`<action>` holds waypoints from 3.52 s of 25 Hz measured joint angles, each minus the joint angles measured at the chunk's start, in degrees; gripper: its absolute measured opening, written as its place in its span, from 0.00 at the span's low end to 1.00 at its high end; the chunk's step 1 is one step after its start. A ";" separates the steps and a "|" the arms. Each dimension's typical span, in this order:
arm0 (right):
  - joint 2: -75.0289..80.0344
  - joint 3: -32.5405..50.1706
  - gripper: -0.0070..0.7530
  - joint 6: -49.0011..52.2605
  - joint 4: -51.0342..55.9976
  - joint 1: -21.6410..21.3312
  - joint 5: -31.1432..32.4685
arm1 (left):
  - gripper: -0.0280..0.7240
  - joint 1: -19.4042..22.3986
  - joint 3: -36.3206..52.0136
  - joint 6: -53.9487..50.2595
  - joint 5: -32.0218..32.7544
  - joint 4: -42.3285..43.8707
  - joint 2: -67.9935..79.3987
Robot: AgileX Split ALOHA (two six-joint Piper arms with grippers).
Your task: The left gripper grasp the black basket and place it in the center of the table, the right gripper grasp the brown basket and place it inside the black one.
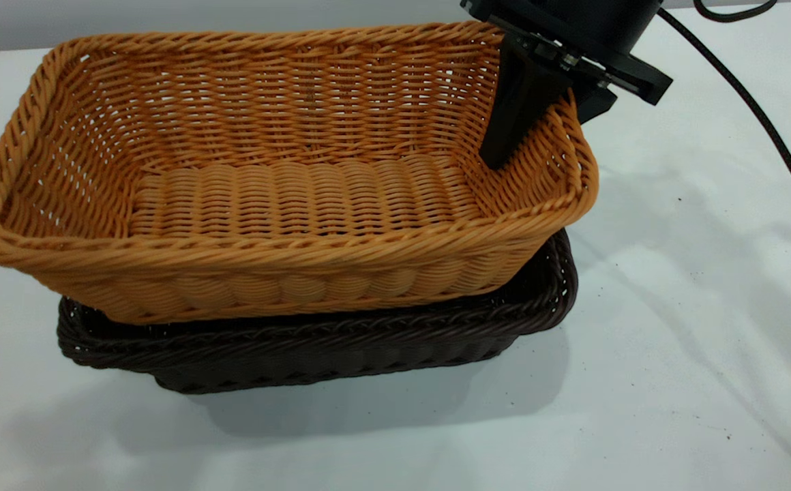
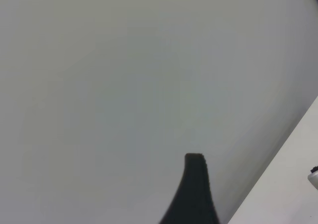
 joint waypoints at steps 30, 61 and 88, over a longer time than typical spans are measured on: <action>0.08 0.00 0.43 -2.60 2.15 0.00 -0.78 | 0.76 0.00 0.00 0.00 -2.70 0.03 0.00; -38.86 -0.05 0.49 10.62 -33.53 -0.06 -2.16 | 0.57 0.00 0.00 -0.04 0.24 -10.70 -0.75; -92.83 3.10 0.01 17.24 -56.00 -0.01 7.60 | 0.04 0.00 0.00 -20.54 18.24 6.84 -1.33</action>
